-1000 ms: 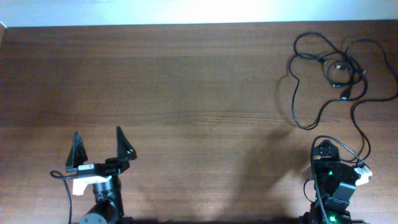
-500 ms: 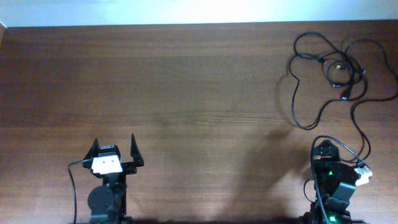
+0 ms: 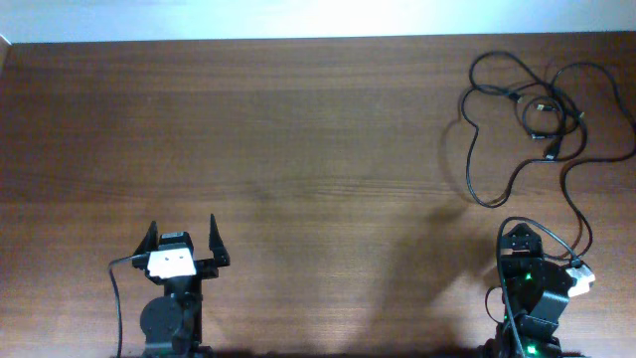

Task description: Untangle cables

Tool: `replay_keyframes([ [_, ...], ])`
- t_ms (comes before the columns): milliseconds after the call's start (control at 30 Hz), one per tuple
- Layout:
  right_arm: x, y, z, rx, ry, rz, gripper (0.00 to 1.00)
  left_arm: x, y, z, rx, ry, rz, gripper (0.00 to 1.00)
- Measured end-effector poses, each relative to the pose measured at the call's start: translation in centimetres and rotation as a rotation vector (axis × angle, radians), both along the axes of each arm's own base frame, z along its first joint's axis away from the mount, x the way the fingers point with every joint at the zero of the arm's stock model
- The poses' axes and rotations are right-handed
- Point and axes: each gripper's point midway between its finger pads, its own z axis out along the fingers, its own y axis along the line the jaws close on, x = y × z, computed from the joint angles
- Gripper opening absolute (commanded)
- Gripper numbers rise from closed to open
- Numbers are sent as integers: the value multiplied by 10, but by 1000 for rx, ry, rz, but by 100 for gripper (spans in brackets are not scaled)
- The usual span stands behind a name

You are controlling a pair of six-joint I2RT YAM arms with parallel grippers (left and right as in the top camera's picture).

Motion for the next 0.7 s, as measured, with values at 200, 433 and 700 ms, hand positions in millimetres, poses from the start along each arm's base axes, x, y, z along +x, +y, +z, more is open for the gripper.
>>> replay_keyframes([
  [200,0,0,0,0,0,0,99,0,0,0,0,0,0,99],
  [433,19,38,45,-48,-199,170,99,0,0,0,0,0,-3,99],
  [700,18,59,88,-292,-320,318,99,0,-1,0,4,1,-3,99],
])
